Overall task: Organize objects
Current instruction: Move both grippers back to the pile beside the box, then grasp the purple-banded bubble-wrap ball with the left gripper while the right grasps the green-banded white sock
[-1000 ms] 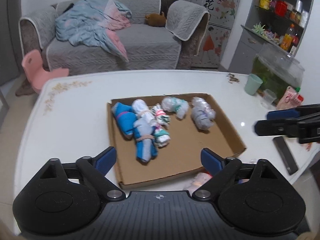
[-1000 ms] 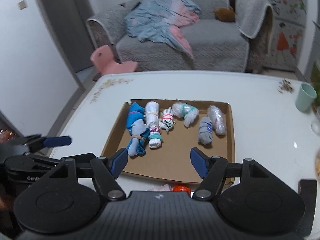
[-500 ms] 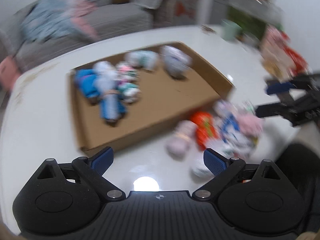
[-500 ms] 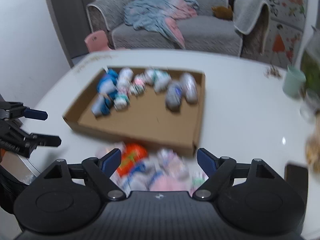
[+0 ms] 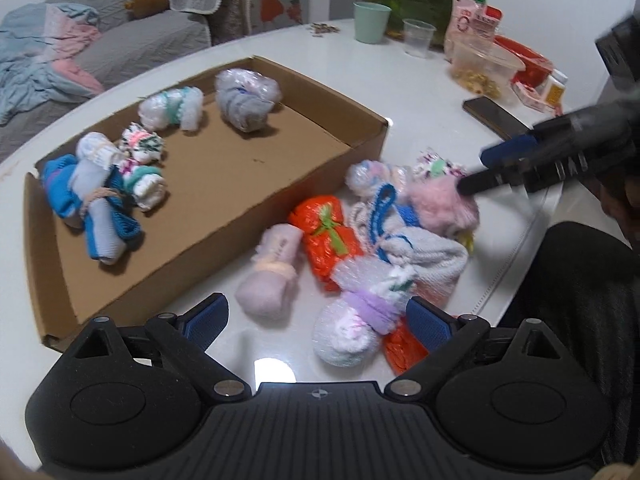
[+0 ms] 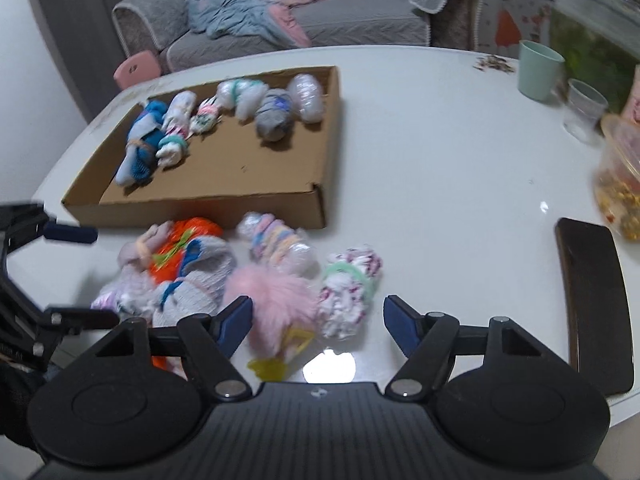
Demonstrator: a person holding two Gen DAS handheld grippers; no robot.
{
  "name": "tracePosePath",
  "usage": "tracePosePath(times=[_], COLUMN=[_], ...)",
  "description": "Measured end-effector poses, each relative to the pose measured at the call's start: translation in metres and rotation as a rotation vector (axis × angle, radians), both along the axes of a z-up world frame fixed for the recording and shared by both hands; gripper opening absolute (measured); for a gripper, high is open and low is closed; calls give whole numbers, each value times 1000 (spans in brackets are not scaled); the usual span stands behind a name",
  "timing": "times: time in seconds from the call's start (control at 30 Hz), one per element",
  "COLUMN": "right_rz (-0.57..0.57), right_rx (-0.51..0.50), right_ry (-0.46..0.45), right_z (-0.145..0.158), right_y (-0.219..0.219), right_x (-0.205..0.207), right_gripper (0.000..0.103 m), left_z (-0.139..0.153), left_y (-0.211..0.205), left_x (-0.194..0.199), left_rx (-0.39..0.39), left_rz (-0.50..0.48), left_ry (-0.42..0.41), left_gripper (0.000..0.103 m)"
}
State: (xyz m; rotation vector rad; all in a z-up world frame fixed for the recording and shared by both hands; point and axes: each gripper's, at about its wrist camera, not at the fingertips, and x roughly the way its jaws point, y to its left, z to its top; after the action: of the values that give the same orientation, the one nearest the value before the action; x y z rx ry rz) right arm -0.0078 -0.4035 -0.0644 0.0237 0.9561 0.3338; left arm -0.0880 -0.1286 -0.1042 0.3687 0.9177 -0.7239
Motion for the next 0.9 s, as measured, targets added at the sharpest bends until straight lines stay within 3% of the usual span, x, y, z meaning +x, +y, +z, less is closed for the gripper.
tracePosePath(times=[0.1, 0.23, 0.53, 0.73, 0.9], right_rz=[-56, -75, -76, -66, -73], right_rx=[45, 23, -55, -91, -86], right_ry=[7, 16, 91, 74, 60], right_z=[-2, -6, -26, -28, -24], right_y=[-10, -9, -4, -5, -10], right_x=[8, 23, 38, 35, 33], right_gripper=[69, 67, 51, 29, 28], left_z=[-4, -6, -11, -12, -6], left_y=[-2, -3, -8, -9, -5], left_x=[-2, 1, 8, 10, 4], left_rx=[11, 12, -26, -29, 2], left_rz=[-18, -15, -18, -10, 10], left_ry=[1, 5, 48, 58, 56], left_gripper=[97, 97, 86, 79, 74])
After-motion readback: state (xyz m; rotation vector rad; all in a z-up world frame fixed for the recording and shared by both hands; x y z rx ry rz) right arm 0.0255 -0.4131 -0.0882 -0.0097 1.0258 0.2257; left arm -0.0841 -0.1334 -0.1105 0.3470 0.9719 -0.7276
